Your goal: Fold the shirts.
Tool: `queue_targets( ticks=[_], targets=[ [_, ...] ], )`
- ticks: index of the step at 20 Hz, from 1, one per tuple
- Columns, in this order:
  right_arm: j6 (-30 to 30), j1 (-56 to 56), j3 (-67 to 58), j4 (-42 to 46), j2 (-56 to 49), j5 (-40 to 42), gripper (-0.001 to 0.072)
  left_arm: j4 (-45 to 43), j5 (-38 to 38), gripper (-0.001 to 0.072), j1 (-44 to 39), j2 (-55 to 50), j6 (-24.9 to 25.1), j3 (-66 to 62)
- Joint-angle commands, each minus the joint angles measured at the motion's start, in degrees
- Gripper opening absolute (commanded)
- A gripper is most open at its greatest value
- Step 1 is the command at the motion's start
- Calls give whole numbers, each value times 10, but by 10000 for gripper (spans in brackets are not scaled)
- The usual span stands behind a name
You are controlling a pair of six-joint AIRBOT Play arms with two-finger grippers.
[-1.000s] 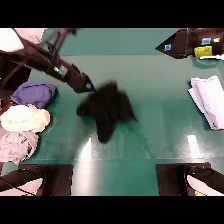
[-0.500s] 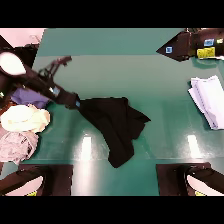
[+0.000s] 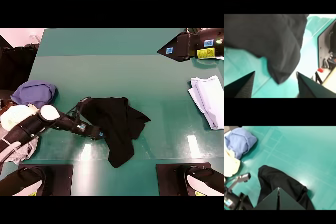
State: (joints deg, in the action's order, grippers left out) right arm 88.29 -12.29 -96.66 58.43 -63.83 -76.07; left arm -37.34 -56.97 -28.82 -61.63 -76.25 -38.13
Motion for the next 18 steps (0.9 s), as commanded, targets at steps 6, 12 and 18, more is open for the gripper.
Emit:
queue_targets(
  ticks=[6, 12, 18],
  targets=[
    [1, 0, -1, 2, 0, -1, 19, 69, 136, 601, -87, -76, -3, 23],
    [0, 0, 0, 16, 0, -44, 19, 43, 40, 29, -40, -59, 20, -13],
    [-19, 3, 198, 104, 31, -105, 24, -149, -149, 29, 151, 67, 32, -148]
  ],
)
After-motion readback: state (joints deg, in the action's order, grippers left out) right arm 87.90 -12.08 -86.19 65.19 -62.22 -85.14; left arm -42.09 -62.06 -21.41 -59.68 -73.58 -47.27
